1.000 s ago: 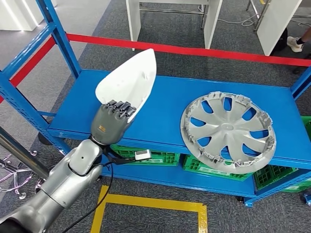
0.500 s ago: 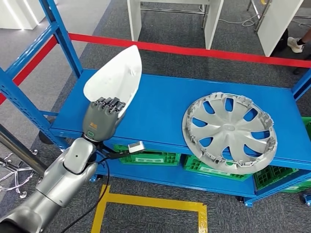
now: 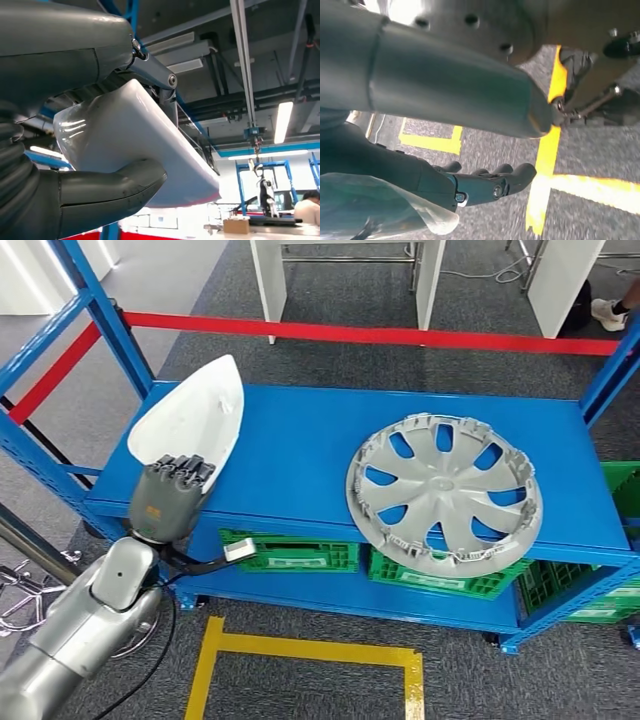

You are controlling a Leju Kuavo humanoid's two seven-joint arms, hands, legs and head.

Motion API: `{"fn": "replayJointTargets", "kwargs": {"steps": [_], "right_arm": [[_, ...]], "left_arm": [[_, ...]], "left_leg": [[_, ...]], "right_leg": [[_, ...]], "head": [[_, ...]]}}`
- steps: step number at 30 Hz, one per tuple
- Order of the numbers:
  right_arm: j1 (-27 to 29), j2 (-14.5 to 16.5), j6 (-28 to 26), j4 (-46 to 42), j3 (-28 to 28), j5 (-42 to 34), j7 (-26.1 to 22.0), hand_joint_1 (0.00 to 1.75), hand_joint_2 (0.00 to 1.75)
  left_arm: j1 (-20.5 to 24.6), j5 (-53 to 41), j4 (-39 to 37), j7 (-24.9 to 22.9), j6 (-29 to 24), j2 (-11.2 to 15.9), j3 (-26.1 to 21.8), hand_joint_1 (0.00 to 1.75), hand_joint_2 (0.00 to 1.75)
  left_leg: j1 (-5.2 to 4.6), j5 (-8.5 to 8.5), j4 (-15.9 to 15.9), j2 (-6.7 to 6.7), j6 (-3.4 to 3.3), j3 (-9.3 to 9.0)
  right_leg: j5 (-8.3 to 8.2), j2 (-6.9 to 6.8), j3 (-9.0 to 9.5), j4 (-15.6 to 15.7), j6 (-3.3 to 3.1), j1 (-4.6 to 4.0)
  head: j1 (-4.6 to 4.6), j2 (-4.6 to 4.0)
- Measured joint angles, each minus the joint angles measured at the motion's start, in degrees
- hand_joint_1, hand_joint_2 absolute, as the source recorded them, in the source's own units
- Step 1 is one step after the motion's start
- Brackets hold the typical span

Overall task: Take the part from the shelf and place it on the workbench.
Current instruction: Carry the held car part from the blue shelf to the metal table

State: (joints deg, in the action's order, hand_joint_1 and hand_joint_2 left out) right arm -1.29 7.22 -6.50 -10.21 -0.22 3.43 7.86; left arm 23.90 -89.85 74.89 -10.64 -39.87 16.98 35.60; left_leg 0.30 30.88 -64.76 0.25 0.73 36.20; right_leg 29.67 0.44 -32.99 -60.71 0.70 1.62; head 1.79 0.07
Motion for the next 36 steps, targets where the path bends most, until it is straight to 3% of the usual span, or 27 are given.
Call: {"fn": "replayJointTargets", "kwargs": {"steps": [2, 3, 4, 5, 7, 9, 12, 14, 17, 18, 19, 20, 22, 24, 25, 27, 28, 29, 30, 32, 33, 34, 36], "right_arm": [[-0.07, 0.36, -0.01, 0.00, 0.12, 0.26, 0.05, 0.00, 0.00], [-0.08, 0.51, -0.02, 0.00, 0.19, 0.31, 0.05, 0.00, 0.00], [-0.08, 0.64, -0.04, 0.00, 0.25, 0.33, 0.05, 0.00, 0.00], [-0.11, 0.76, -0.05, 0.00, 0.30, 0.34, 0.05, 0.00, 0.00], [-0.27, 1.08, -0.06, 0.00, 0.33, 0.36, 0.05, 0.00, 0.00], [-0.47, 1.44, -0.02, 0.00, 0.34, 0.39, 0.04, 0.00, 0.00], [-0.50, 1.82, 0.03, 0.01, 0.38, 0.38, 0.04, 0.00, 0.00], [-0.48, 1.97, 0.01, 0.02, 0.40, 0.38, 0.05, 0.00, 0.00], [-0.55, 1.98, 0.02, 0.02, 0.42, 0.37, 0.03, 0.00, 0.00], [-0.55, 1.98, 0.03, 0.02, 0.42, 0.36, -0.01, 0.00, 0.00], [-0.55, 1.98, 0.04, 0.02, 0.42, 0.33, -0.06, 0.00, 0.00], [-0.54, 1.98, 0.05, 0.02, 0.42, 0.30, -0.13, 0.00, 0.00], [-0.57, 1.98, 0.05, 0.02, 0.42, 0.24, -0.28, 0.00, 0.00], [-0.63, 1.98, 0.05, 0.01, 0.42, 0.20, -0.44, 0.00, 0.00], [-0.64, 1.98, 0.05, 0.01, 0.42, 0.19, -0.52, 0.00, 0.00], [-0.55, 2.01, 0.07, 0.01, 0.42, 0.18, -0.65, 0.00, 0.00], [-0.50, 2.06, 0.09, 0.02, 0.42, 0.18, -0.67, 0.00, 0.00], [-0.50, 2.10, 0.08, 0.03, 0.41, 0.14, -0.68, 0.00, 0.00], [-0.50, 2.15, 0.07, 0.04, 0.40, 0.07, -0.71, 0.00, 0.00], [-0.56, 2.19, 0.07, 0.04, 0.40, -0.10, -0.83, 0.00, 0.00], [-0.55, 2.20, 0.08, 0.04, 0.40, -0.16, -0.90, 0.00, 0.00], [-0.53, 2.20, 0.09, 0.04, 0.40, -0.17, -0.95, 0.00, 0.00], [-0.50, 2.20, 0.09, 0.04, 0.39, -0.17, -1.01, 0.00, 0.00]], "left_arm": [[-1.57, 0.01, 1.13, 0.17, 0.00, 1.51, -1.37, 1.75, 1.75], [-2.41, 0.05, 1.67, 0.33, 0.00, 2.21, -2.09, 1.75, 1.75], [-3.17, 0.11, 2.16, 0.53, 0.00, 2.83, -2.70, 1.75, 1.75], [-3.78, 0.21, 2.63, 0.71, 0.00, 3.35, -3.24, 1.75, 1.75], [-4.41, 0.38, 3.53, 0.92, 0.00, 4.21, -4.10, 1.75, 1.75], [-4.61, 0.45, 4.37, 0.99, 0.00, 4.90, -4.77, 1.75, 1.75], [-4.77, 0.50, 5.08, 1.03, -0.01, 5.63, -5.28, 1.75, 1.75], [-4.76, 0.49, 5.40, 1.06, -0.03, 5.82, -5.43, 1.75, 1.75], [-5.04, 0.35, 5.57, 1.22, -0.07, 5.85, -5.52, 1.75, 1.75], [-5.27, 0.26, 5.57, 1.48, -0.07, 5.85, -5.57, 1.75, 1.75], [-5.50, 0.16, 5.57, 1.89, -0.07, 5.85, -5.70, 1.75, 1.75], [-5.74, 0.09, 5.59, 2.44, -0.07, 5.86, -5.91, 1.75, 1.75], [-6.12, 0.05, 5.75, 3.66, -0.07, 5.86, -6.62, 1.75, 1.75], [-6.29, 0.12, 6.13, 4.84, -0.10, 5.86, -7.59, 1.75, 1.75], [-6.32, 0.18, 6.31, 5.32, -0.13, 5.83, -8.09, 1.75, 1.75], [-6.40, 0.32, 6.49, 5.93, -0.15, 5.74, -8.98, 1.75, 1.75], [-6.47, 0.39, 6.52, 6.05, -0.15, 5.72, -9.32, 1.75, 1.75], [-6.56, 0.44, 6.53, 6.13, -0.15, 5.74, -9.67, 1.75, 1.75], [-6.66, 0.48, 6.53, 6.19, -0.15, 5.76, -10.01, 1.75, 1.75], [-7.04, 0.52, 6.58, 6.33, -0.15, 5.86, -10.72, 1.75, 1.75], [-7.37, 0.57, 6.69, 6.44, -0.15, 5.95, -11.10, 1.75, 1.75], [-7.78, 0.63, 6.81, 6.55, -0.15, 6.07, -11.49, 1.75, 1.75], [-8.42, 0.72, 7.11, 6.72, -0.15, 6.31, -12.24, 1.75, 1.75]], "left_leg": [[0.01, 4.28, -7.21, -0.01, 0.16, 2.14], [-0.02, 5.33, -9.89, -0.01, 0.06, 2.70], [-0.08, 5.30, -10.76, -0.03, -0.20, 2.50], [-0.19, 4.26, -9.49, -0.06, -0.60, 1.36], [-0.68, 1.40, -2.16, -0.13, -1.67, -3.01], [-1.24, 0.02, 4.50, -0.23, -2.21, -6.57], [-1.72, -1.29, 7.05, -0.25, -2.42, -7.16], [-1.57, -2.89, 8.29, 0.03, -2.87, -6.68], [-1.44, -4.89, 8.73, 0.28, -3.24, -4.69], [-1.44, -5.46, 8.60, 0.31, -3.18, -3.83], [-1.44, -6.06, 8.42, 0.36, -3.13, -2.89], [-1.43, -6.63, 8.20, 0.39, -3.03, -1.92], [-1.38, -7.69, 7.56, 0.42, -2.69, -0.02], [-1.45, -8.59, 6.75, 0.41, -2.20, 1.43], [-1.46, -9.04, 6.48, 0.43, -1.96, 1.83], [-1.40, -10.03, 6.41, 0.45, -1.43, 2.15], [-1.28, -9.84, 6.27, 0.38, -1.13, 2.32], [-1.16, -8.56, 5.52, 0.29, -0.76, 2.59], [-1.00, -6.14, 3.74, 0.21, -0.38, 3.05], [-0.56, 0.20, -2.84, 0.12, 0.34, 4.16], [-0.34, 2.15, -6.42, 0.11, 0.59, 4.47], [-0.15, 2.66, -8.95, 0.11, 0.75, 4.30], [0.16, 0.34, -8.88, 0.10, 0.87, 1.91]], "right_leg": [[-0.58, 0.02, -0.78, -0.02, -0.69, -0.38], [-0.86, 0.02, -1.15, -0.03, -0.92, -0.62], [-1.16, 0.01, -1.50, -0.04, -1.08, -0.86], [-1.46, 0.00, -1.85, -0.04, -1.20, -1.09], [-2.13, -0.03, -2.50, -0.02, -1.30, -1.39], [-2.94, -0.07, -3.01, 0.13, -1.02, -1.42], [-4.20, -0.09, -3.32, 0.76, -0.01, -1.02], [-2.45, -0.08, -4.15, -0.28, 0.53, -1.04], [4.78, -0.09, -6.52, -8.48, 0.95, -1.08], [5.93, -0.11, -6.89, -11.39, 1.08, -1.07], [5.79, -0.12, -6.68, -13.06, 1.20, -1.05], [4.53, -0.15, -5.70, -13.08, 1.28, -1.04], [1.62, -0.28, -1.22, -7.89, 1.29, -1.02], [1.98, -0.33, 3.95, -0.42, 0.97, -1.15], [2.76, -0.30, 5.15, 1.88, 0.66, -1.27], [2.87, -0.25, 5.05, 3.02, -0.24, -1.44], [2.37, -0.36, 4.55, 3.06, -0.70, -1.42], [1.77, -0.49, 4.16, 3.10, -1.19, -1.36], [1.07, -0.62, 3.68, 3.17, -1.59, -1.28], [-0.39, -0.72, 2.37, 3.09, -1.97, -1.35], [-1.15, -0.73, 1.51, 3.04, -1.98, -1.40], [-1.89, -0.72, 0.52, 2.98, -1.95, -1.44], [-3.20, -0.71, -1.43, 2.81, -1.73, -1.48]], "head": [[0.10, 0.00], [0.11, 0.00], [0.12, 0.00], [0.11, 0.00], [0.08, 0.00], [0.04, 0.00], [0.11, 0.00], [0.05, 0.00], [-0.08, 0.00], [-0.07, 0.00], [-0.07, 0.00], [-0.09, 0.00], [-0.08, 0.00], [-0.05, 0.00], [-0.04, 0.00], [0.00, 0.00], [-0.03, 0.00], [0.06, 0.00], [0.13, 0.00], [0.31, 0.00], [0.32, 0.00], [0.32, 0.00], [0.32, 0.00]]}}
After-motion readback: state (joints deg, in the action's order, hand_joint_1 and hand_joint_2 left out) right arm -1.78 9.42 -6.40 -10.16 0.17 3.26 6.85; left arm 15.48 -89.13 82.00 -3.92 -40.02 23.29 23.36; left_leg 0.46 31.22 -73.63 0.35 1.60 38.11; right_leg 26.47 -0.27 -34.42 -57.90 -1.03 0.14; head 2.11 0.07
